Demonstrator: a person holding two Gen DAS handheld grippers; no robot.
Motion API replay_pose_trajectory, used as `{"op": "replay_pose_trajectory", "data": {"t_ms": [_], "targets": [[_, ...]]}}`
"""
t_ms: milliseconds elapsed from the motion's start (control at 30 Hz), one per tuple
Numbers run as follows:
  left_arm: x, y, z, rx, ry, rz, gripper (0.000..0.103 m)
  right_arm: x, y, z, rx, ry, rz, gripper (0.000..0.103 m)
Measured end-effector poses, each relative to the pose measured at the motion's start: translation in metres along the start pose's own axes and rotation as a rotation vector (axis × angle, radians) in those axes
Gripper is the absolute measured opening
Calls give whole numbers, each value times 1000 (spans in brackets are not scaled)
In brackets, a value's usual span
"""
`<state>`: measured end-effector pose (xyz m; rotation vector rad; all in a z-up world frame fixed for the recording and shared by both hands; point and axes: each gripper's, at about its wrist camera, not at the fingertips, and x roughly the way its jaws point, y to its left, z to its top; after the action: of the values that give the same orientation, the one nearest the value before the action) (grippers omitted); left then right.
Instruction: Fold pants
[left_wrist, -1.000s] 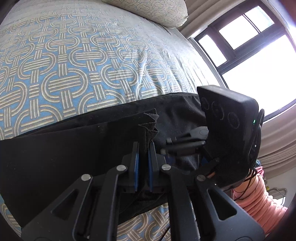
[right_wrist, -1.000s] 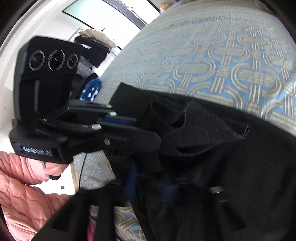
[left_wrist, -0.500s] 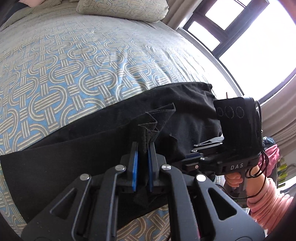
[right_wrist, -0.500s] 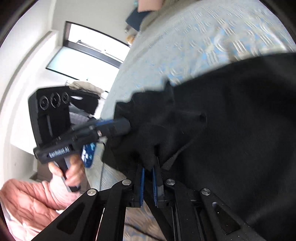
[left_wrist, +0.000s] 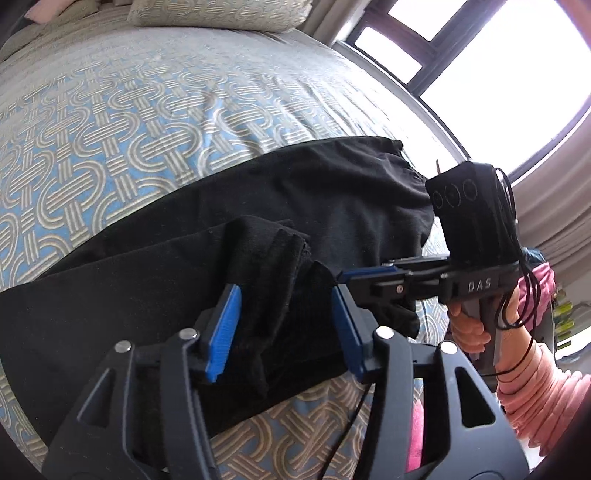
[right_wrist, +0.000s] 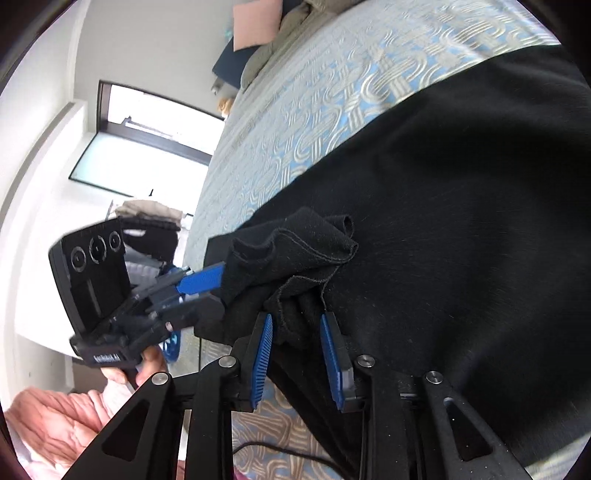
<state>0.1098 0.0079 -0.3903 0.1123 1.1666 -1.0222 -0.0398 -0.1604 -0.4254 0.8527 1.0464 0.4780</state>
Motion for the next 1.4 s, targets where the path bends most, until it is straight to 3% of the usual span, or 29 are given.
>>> {"op": "replay_pose_trajectory", "data": {"t_ms": [133, 267, 367, 533, 567, 600, 633, 767, 833, 867, 933, 967, 1000, 1067, 1167, 1233, 1333, 1400], "targets": [[17, -9, -3, 34, 50, 7, 54, -14, 2, 2, 26, -51, 23, 30], [45, -5, -16, 6, 127, -18, 54, -8, 9, 8, 69, -77, -7, 47], [44, -13, -25, 50, 103, -16, 54, 4, 1, 28, 123, -43, -51, 48], [38, -3, -25, -31, 86, -69, 54, 44, -6, 57, 158, 14, -82, 48], [37, -2, -25, -42, 83, -72, 54, 44, -8, 57, 151, 8, -77, 46], [36, -1, -25, -52, 79, -74, 54, 45, -2, 64, 133, -1, -79, 15], [35, -1, -24, -59, 74, -77, 54, 46, 10, 75, 96, -14, -87, 5], [21, -11, -14, -51, -13, -104, 54, 35, 57, 93, -25, -104, -105, 5], [23, -15, -8, -56, -28, -110, 54, 38, 64, 104, -51, -124, -236, 5], [26, -16, -5, -67, -15, -132, 54, 38, 60, 109, -41, -141, -353, 5], [29, -20, -6, -90, 16, -197, 54, 36, 46, 114, -17, -146, -546, 17], [26, -25, -9, -74, 10, -207, 54, 32, 36, 112, 16, -133, -601, 19], [23, -29, -13, -54, 1, -194, 54, 26, 26, 107, 53, -133, -597, 19], [17, -32, -21, -19, -8, -169, 54, 9, 17, 87, 100, -154, -441, 19], [16, -25, -25, -41, 6, -165, 54, -1, 18, 58, 101, -140, -302, 30], [21, -20, -20, -60, 5, -137, 54, 6, 17, 48, 133, -97, -248, 39], [20, -6, -16, -92, 11, -131, 54, 24, 12, 45, 190, -38, -196, 40], [17, -7, -17, -84, 6, -122, 54, 28, 10, 45, 192, -49, -210, 39]]}}
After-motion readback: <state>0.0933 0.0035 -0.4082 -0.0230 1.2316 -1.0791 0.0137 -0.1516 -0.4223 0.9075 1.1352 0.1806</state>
